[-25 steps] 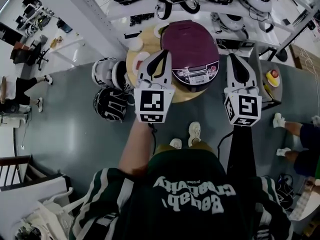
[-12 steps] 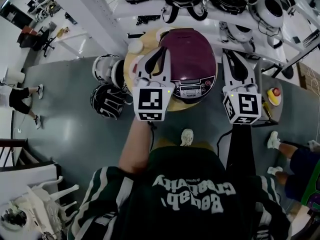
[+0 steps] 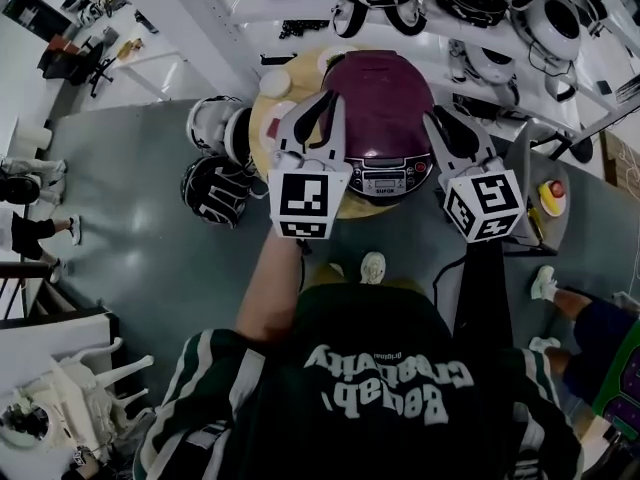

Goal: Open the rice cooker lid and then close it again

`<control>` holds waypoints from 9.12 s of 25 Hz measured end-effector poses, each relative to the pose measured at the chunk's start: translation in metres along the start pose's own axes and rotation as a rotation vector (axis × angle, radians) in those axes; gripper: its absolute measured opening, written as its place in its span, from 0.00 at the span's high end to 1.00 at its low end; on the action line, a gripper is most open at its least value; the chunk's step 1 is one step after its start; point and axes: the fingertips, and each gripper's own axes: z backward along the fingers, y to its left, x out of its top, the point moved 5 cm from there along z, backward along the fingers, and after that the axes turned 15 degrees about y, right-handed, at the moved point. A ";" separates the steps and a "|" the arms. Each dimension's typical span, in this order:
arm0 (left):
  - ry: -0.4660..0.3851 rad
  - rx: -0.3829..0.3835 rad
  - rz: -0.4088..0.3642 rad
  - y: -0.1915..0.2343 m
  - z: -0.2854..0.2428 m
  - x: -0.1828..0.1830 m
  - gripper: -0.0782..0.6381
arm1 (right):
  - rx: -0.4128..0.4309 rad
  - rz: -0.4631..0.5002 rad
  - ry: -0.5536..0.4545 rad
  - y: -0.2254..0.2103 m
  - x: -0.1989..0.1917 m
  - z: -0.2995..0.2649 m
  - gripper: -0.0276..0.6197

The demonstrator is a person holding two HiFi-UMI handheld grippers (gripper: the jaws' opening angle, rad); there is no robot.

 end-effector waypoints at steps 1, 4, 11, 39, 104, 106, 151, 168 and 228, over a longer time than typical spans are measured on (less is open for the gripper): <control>0.006 -0.007 0.001 0.000 -0.001 -0.003 0.89 | 0.025 0.006 0.026 0.004 -0.004 -0.005 0.84; 0.017 -0.028 0.005 0.000 -0.004 -0.010 0.89 | 0.078 0.027 0.104 0.015 -0.017 -0.017 0.80; 0.020 -0.060 0.012 0.003 -0.007 -0.019 0.89 | 0.200 0.102 0.298 0.047 -0.055 -0.042 0.76; 0.014 -0.113 0.008 0.016 0.002 -0.021 0.89 | 0.161 0.115 0.478 0.087 -0.107 -0.056 0.69; 0.008 -0.098 0.079 0.073 -0.082 0.044 0.70 | -0.059 -0.030 0.046 -0.080 0.080 -0.071 0.77; 0.014 -0.080 0.100 0.081 -0.094 0.052 0.70 | -0.040 -0.027 0.011 -0.094 0.097 -0.080 0.77; 0.137 -0.258 0.267 0.102 -0.136 0.085 0.69 | 0.231 -0.370 -0.010 -0.138 0.126 -0.109 0.74; 0.226 -0.355 0.190 0.051 -0.069 0.030 0.71 | 0.130 -0.082 0.126 -0.064 0.062 -0.052 0.64; 0.521 -0.441 0.293 -0.030 -0.046 -0.139 0.67 | 0.074 -0.128 0.485 0.013 -0.106 -0.064 0.70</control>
